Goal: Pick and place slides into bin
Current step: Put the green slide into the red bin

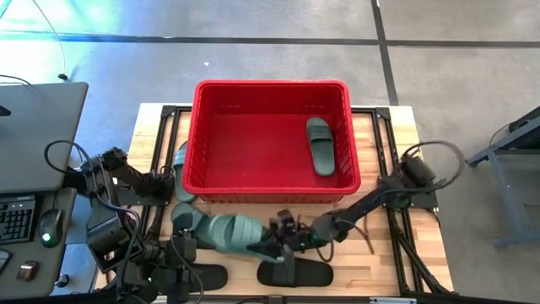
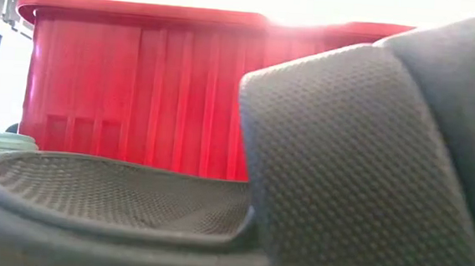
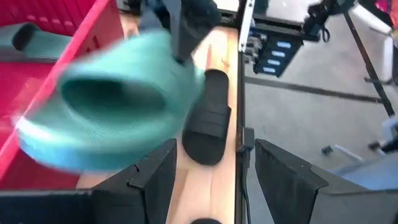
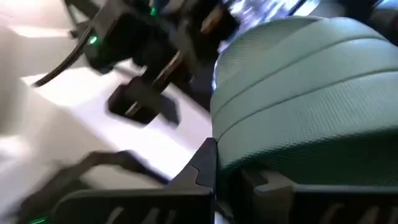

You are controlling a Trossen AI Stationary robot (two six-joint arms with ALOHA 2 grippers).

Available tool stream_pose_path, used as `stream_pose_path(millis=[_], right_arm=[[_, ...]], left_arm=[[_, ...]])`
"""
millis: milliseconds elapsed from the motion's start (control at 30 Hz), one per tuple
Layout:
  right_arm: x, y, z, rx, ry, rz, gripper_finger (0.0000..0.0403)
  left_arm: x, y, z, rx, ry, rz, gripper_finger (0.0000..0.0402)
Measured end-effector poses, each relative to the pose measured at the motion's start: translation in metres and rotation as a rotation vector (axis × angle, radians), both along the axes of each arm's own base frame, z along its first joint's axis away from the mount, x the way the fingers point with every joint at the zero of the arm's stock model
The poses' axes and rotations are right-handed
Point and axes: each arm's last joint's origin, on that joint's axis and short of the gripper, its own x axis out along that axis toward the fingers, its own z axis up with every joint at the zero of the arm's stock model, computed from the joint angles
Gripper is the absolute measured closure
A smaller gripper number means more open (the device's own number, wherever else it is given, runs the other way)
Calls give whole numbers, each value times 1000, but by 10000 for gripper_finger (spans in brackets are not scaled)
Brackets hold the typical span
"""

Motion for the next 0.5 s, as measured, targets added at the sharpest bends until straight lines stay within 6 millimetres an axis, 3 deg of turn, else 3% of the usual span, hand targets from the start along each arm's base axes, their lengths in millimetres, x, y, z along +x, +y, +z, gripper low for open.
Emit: stream_pose_path(millis=[233,367,500], right_arm=[[-57,-19,53,-230,250,-381,402],[-88,-39,82,-285,284,-700,402],[-106,-66,107,-403,340,-962,402]], left_arm=[[-3,2,13,31,-82,36,202],[-4,7,26,114,-154,56,202],[-5,10,36,177,-191,54,202]])
